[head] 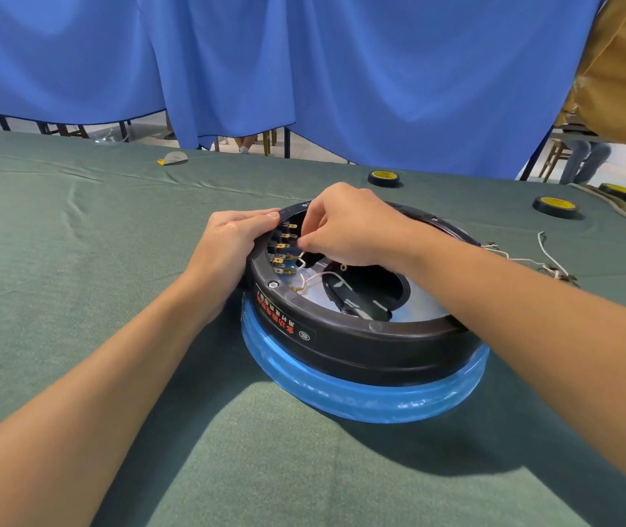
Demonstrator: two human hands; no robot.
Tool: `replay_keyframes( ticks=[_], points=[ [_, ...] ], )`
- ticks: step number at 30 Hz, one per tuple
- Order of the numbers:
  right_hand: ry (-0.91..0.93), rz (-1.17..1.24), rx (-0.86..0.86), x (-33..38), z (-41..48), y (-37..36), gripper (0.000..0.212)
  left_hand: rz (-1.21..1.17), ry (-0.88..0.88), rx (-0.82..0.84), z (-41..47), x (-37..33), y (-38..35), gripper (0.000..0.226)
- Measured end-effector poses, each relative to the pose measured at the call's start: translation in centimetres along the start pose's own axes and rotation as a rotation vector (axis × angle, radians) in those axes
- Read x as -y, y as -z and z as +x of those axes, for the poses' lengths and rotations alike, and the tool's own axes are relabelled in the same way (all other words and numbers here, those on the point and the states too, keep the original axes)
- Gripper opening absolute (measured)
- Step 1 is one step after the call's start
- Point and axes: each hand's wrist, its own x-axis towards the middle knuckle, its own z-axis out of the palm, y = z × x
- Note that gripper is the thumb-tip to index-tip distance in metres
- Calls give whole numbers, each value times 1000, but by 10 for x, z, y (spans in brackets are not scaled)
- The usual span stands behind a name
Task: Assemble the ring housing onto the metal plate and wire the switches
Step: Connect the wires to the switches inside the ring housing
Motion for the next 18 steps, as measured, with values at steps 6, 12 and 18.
replay_keyframes(
  ticks=[6, 12, 18],
  points=[
    [156, -16, 0, 0, -18, 6, 11, 12, -12, -1, -1, -1, 0, 18],
    [149, -2, 51, 1, -16, 4, 2, -21, -5, 18, -3, -2, -1, 20],
    [136, 28, 77, 0, -12, 5, 9, 17, 9, 11, -4, -5, 1, 20]
  ],
)
